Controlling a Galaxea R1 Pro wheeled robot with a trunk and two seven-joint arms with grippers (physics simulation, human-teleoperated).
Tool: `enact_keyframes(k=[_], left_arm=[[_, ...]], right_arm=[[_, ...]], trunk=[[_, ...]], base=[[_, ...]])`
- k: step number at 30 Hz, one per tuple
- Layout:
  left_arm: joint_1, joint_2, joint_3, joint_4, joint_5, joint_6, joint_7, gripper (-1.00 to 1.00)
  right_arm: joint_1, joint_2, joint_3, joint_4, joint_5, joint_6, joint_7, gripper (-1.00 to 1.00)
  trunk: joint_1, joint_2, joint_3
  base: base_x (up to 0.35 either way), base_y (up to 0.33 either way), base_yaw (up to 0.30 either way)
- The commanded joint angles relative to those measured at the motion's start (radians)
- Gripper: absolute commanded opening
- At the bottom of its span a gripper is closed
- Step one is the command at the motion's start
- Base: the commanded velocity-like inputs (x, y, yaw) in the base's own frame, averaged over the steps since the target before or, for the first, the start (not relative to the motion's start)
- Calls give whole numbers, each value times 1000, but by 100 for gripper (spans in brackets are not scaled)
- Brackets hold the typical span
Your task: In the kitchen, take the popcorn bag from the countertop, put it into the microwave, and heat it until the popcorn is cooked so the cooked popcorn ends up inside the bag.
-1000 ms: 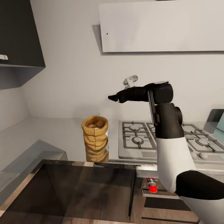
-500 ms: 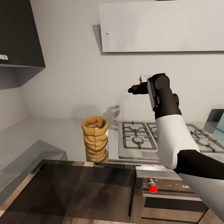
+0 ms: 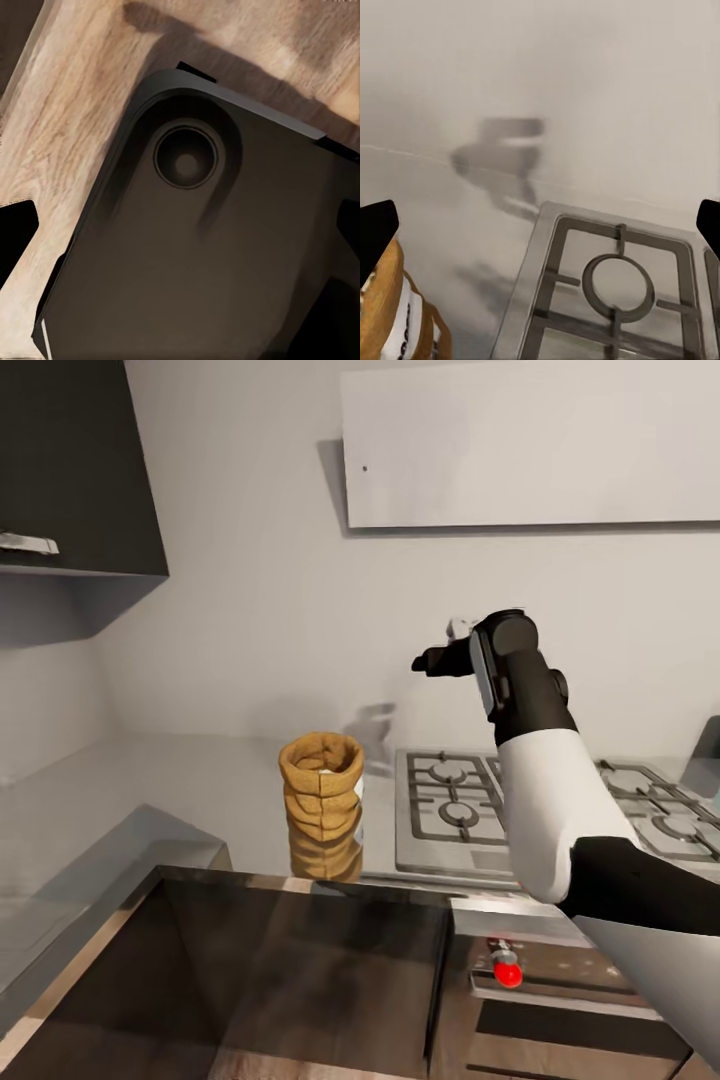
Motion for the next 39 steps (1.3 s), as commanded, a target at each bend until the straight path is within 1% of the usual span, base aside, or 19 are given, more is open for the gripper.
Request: enact_keyframes(k=[1,2,3,4,5,6,8,12,18,28,31,35,36,38,39], left_arm=[[1,-1,4,-2,0,-1,0,100],[1,0,4,-2,0,-1,0,100],[1,-1,4,-2,0,-1,0,100],[1,-1,4,-2,0,-1,0,100],[1,-2,5,-2,0,-1,0,100],[1,-2,5,-2,0,-1,0,100],[1,-2,4,-2,0,-1,0,100],[1,-2,5,-2,0,-1,0,100],[1,-2,4,-2,0,-1,0,100],[1,-2,3,-1,0,-4,0,100],[1,-2,3,-1,0,-4,0,100],[1,-2,3,0,0,-3,0,100],[1,-2,3,0,0,-3,0,100],[1,-2,3,0,0,-3,0,100],[1,-2,3,0,0,-3,0,100]], right_arm=[[-1,1,-5,4,10,3,0,100],[-1,1,-25,7,10,3,-16,100],[-1,1,-53,9,10,3,-30,100],[-1,1,-87,10,10,3,-48,100],[-1,1,-131,11,10,3,-86,100],[-1,1,-150,11,10,3,-115,100],[-1,1,-173,12,9,3,-172,100],[-1,1,-185,20,8,3,-202,100],[-1,1,-188,80,7,3,-207,100],[2,1,-191,107,8,3,-210,100],[2,1,-192,115,8,3,-210,100],[-1,1,-210,190,10,3,-219,100],[-2,1,-212,199,10,3,-228,100],[-2,1,-215,220,10,3,-277,100],[3,1,-215,236,8,-4,-329,100]], trunk=[[0,-1,-1],[0,-1,-1],[0,-1,-1],[0,-1,-1],[0,-1,-1],[0,-1,-1],[0,-1,-1],[0,-1,-1],[0,-1,-1],[0,-1,-1],[0,-1,-1],[0,-1,-1],[0,-1,-1],[0,-1,-1],[0,-1,-1]], base=[[0,0,292],[0,0,296],[0,0,297],[0,0,298],[0,0,299],[0,0,299],[0,0,300],[0,0,300],[0,0,300],[0,0,300],[0,0,128],[0,0,18],[0,0,4],[0,0,2],[0,0,0]])
